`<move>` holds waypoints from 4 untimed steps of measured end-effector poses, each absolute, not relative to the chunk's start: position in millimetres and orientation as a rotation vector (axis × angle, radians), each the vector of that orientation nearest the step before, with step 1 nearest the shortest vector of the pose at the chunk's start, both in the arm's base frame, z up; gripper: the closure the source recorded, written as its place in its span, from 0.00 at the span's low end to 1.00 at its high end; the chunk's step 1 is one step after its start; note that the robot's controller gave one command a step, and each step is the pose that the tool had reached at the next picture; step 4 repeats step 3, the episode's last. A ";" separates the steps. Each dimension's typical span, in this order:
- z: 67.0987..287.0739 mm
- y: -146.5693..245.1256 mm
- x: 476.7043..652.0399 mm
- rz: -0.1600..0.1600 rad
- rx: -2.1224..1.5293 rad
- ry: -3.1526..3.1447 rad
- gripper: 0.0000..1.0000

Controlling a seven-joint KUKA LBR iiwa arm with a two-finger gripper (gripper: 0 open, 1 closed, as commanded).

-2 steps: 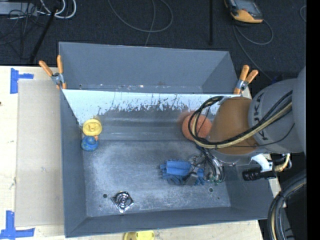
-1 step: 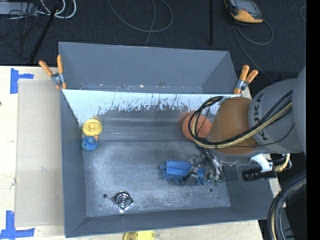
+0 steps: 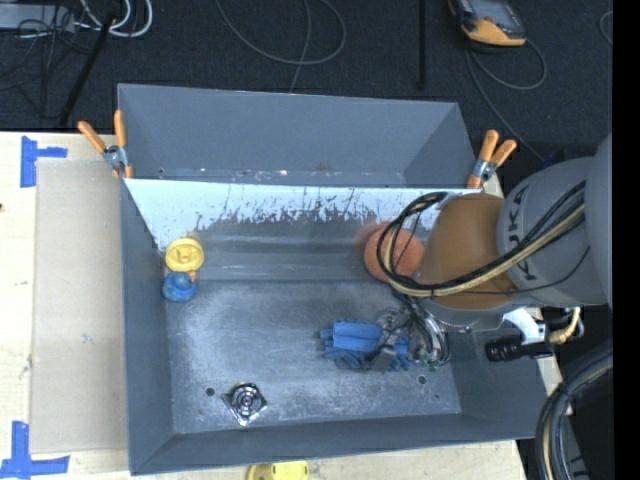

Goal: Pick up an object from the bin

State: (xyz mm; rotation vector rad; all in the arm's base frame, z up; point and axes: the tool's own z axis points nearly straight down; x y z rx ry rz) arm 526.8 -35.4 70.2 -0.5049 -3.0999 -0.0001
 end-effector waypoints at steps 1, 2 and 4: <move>76.8 -35.3 525.0 0.000 -0.503 -3.093 1.00; 97.8 -35.2 524.1 0.000 -0.501 -3.091 1.00; 111.8 -35.5 526.9 -0.001 -0.503 -3.103 1.00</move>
Offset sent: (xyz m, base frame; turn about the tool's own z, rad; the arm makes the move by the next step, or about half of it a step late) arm 0.0001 0.0002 0.0405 0.0000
